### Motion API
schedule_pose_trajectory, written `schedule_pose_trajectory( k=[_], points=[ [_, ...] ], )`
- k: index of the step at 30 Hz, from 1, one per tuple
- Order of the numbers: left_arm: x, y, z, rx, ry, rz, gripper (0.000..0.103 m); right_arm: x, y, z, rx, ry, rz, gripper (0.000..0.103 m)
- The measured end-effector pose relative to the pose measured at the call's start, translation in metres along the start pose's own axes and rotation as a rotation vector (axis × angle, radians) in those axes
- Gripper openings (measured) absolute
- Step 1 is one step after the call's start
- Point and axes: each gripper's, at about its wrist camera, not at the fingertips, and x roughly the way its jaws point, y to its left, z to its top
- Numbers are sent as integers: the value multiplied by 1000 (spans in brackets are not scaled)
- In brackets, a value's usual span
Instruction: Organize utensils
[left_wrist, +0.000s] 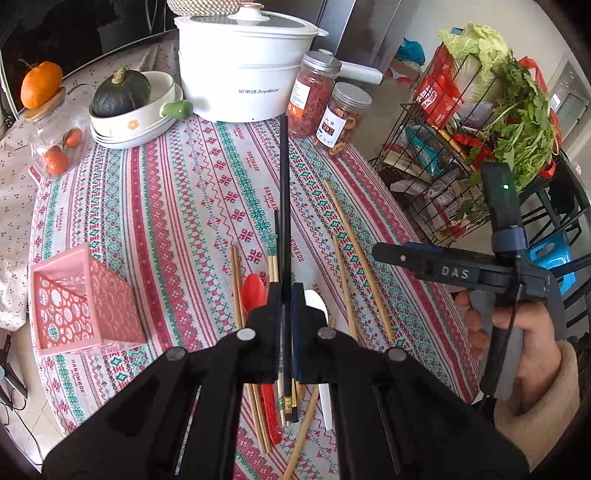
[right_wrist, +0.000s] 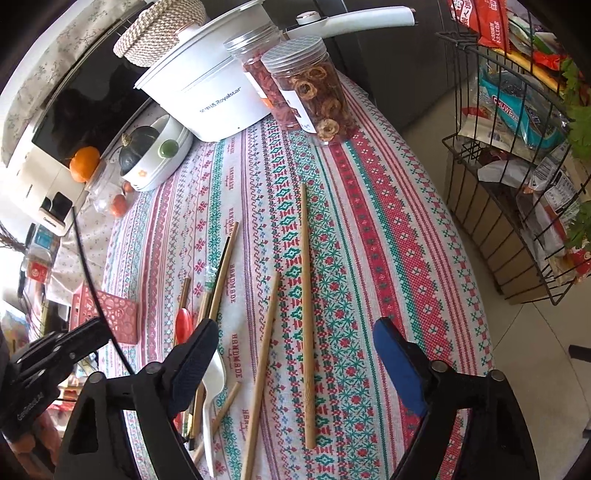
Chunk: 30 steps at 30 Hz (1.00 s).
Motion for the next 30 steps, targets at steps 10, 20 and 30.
schedule_pose_trajectory(
  k=[10,20,30],
  points=[
    [-59,26,-51,-51,-158,-1,5,39,9,12,-72,-1,-68,29],
    [-80,30,-68,-52,-272,44,5,47,35,3,-191,-30,-220,7],
    [-121,26,-75,-26,-417,80,5,-28,90,-20,-276,-290,-148,7]
  ],
)
